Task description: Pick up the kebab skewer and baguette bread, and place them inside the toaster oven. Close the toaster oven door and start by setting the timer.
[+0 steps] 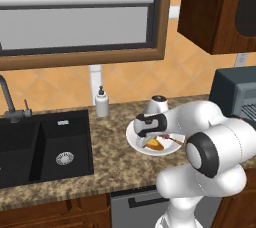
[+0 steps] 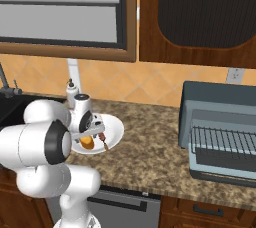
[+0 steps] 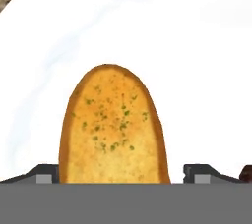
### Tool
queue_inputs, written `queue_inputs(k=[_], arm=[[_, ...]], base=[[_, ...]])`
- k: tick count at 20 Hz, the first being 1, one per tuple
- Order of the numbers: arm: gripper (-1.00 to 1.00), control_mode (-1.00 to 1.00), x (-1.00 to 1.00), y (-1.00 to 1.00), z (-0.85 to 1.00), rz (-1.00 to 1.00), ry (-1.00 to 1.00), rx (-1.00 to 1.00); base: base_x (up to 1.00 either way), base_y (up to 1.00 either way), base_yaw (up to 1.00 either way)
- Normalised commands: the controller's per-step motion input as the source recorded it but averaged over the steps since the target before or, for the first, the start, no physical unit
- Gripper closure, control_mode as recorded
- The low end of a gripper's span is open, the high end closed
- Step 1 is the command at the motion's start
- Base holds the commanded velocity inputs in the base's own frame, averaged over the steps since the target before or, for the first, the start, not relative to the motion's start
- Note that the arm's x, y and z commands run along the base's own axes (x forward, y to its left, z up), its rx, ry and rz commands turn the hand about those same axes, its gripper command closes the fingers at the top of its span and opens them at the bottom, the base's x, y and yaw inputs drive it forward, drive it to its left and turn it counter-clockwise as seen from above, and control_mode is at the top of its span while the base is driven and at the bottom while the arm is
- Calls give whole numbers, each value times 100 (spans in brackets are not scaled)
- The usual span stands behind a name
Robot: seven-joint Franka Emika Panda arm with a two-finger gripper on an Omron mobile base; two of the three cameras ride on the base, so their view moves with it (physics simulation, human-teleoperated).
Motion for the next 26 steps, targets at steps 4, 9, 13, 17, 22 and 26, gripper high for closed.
queue_inputs(k=[4,9,13,17,22,26], arm=[[100,-100,-3,-12,-24,0,0,4],[100,-100,-3,0,-3,0,1,0],[100,-100,-28,-10,35,0,0,1],[100,-100,-67,-24,77,-4,0,0],[100,-100,-78,-49,83,-13,0,6],[100,-100,-44,-68,75,-25,2,8]], base=[[0,0,0],[0,0,0],[0,0,0],[0,0,0],[0,0,0],[0,0,0]])
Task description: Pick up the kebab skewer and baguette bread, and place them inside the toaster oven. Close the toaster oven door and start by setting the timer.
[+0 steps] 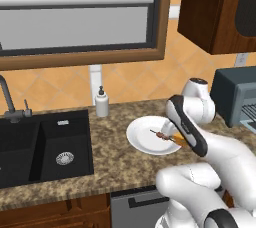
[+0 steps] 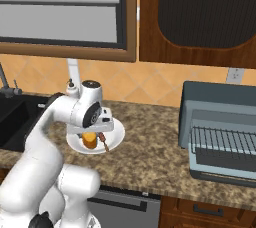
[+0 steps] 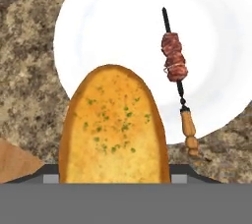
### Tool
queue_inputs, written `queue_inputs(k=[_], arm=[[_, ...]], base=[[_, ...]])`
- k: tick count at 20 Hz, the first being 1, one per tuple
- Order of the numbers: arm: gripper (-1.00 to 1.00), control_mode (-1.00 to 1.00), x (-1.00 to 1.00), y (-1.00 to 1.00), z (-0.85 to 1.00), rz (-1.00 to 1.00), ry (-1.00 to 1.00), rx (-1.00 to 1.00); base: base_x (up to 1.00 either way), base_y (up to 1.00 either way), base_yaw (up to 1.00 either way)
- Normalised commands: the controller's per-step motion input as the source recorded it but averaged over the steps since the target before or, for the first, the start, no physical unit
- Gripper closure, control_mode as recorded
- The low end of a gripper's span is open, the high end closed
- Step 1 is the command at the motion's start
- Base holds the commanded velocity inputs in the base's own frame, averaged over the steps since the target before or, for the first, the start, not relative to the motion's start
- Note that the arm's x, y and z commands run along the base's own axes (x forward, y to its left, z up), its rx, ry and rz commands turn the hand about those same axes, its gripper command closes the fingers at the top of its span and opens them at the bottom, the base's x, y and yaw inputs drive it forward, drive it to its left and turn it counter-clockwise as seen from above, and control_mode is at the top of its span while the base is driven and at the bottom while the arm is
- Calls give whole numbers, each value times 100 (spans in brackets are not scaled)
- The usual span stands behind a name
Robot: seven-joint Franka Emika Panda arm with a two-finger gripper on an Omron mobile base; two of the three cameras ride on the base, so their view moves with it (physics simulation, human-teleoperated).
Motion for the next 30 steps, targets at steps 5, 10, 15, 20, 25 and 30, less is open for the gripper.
queue_inputs(k=[5,10,15,20,25,30], arm=[[100,-100,-57,-91,42,-26,0,8],[100,-100,-17,-77,27,-29,0,4],[100,-100,24,-68,22,-26,0,4],[100,-100,23,-80,9,-26,1,7],[100,-100,14,-98,6,-40,4,4],[100,-100,14,-98,4,-55,2,7]], base=[[0,0,0],[0,0,0],[0,0,0],[0,0,0],[0,0,0],[0,0,0]])
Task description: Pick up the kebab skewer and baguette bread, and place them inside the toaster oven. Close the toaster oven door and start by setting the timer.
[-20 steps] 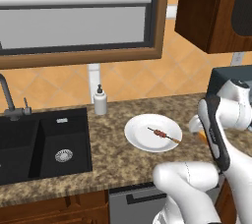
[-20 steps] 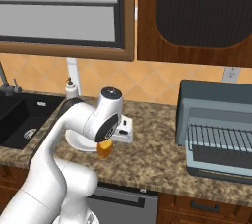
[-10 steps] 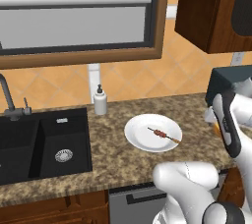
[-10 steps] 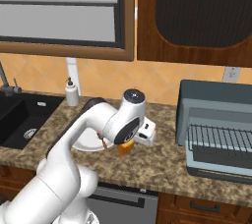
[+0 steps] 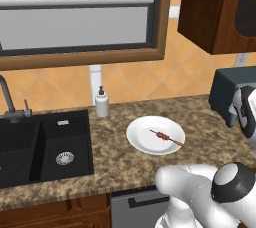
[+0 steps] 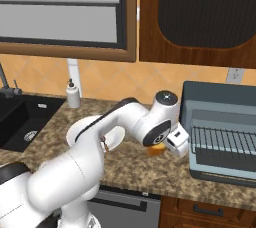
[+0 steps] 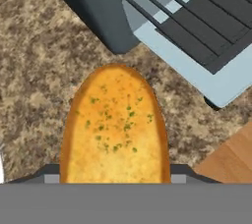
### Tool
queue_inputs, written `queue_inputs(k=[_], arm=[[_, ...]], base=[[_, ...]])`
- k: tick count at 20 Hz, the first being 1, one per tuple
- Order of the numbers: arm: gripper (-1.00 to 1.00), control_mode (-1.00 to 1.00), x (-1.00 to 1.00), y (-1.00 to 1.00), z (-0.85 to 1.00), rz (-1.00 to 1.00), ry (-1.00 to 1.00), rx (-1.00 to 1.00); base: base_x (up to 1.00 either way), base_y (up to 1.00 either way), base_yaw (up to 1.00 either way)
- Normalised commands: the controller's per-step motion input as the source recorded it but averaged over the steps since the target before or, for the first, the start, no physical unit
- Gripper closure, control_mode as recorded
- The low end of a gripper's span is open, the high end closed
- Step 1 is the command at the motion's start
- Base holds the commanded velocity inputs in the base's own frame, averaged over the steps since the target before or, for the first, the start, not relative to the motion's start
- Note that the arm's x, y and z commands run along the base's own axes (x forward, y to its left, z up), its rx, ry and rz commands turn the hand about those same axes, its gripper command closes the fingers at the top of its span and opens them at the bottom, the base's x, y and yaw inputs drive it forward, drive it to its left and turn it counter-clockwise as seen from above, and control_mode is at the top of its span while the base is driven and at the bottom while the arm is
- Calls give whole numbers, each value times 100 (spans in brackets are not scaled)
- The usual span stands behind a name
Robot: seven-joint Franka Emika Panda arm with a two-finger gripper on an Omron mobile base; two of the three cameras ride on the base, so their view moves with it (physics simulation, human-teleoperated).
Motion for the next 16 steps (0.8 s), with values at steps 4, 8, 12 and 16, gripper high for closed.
queue_inputs(k=[4,8,12,16], arm=[[100,-100,10,-83,1,-65,0,10],[100,-100,15,-59,0,-68,0,11],[100,-100,33,-51,-1,-53,0,12],[100,-100,38,-82,-4,-8,-1,14]], base=[[0,0,0],[0,0,0],[0,0,0],[0,0,0]])
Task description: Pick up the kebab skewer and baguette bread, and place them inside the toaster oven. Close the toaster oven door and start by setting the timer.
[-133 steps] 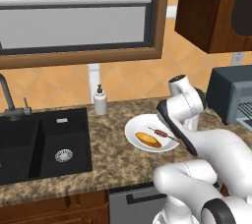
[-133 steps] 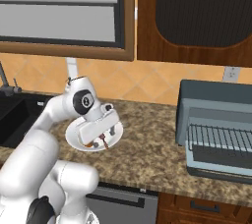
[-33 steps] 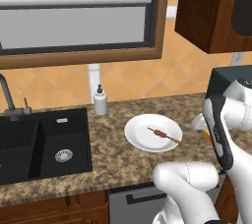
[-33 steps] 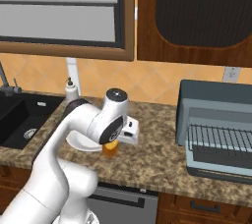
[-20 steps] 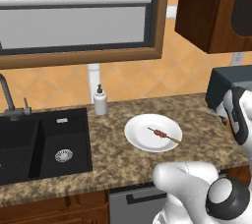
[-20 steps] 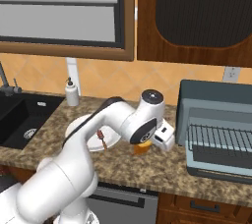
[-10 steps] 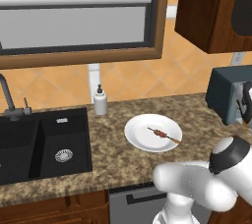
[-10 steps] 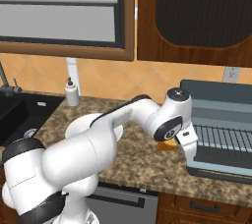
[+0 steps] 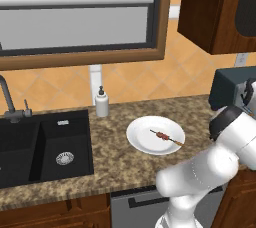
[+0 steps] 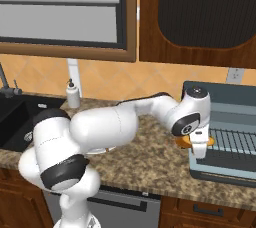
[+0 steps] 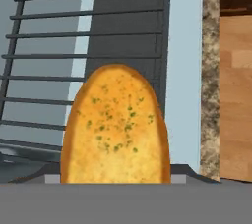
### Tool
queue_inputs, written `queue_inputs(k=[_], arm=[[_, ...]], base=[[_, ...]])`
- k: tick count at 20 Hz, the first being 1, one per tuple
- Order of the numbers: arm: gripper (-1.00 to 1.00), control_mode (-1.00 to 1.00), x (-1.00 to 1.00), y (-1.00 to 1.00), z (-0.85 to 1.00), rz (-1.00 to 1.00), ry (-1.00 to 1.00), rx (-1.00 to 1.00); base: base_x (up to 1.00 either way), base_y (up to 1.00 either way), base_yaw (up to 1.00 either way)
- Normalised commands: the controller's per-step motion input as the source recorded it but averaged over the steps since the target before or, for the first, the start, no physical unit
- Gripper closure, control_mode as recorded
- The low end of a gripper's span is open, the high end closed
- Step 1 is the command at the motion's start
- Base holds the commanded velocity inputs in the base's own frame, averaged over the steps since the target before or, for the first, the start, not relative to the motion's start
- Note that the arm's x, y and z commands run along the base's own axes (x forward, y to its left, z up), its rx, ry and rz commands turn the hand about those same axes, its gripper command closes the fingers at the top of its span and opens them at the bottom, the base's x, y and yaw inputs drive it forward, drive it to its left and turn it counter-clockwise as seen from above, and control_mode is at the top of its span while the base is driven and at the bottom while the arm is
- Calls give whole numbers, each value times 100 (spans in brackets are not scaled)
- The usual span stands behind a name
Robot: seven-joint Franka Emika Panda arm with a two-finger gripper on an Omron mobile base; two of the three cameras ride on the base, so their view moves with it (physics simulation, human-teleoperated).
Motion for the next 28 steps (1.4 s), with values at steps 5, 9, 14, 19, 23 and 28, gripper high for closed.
queue_inputs(k=[5,9,14,19,23,28], arm=[[100,-100,12,-65,-2,0,-17,13],[100,-100,40,-56,0,-3,-14,12],[100,-100,49,-43,0,-6,-4,10],[100,-100,16,-60,7,-4,-7,9],[100,-100,-12,-50,20,-5,-1,6],[100,-100,-1,-19,6,-4,-8,1]], base=[[0,0,0],[0,0,0],[0,0,0],[0,0,0],[0,0,0],[0,0,0]])
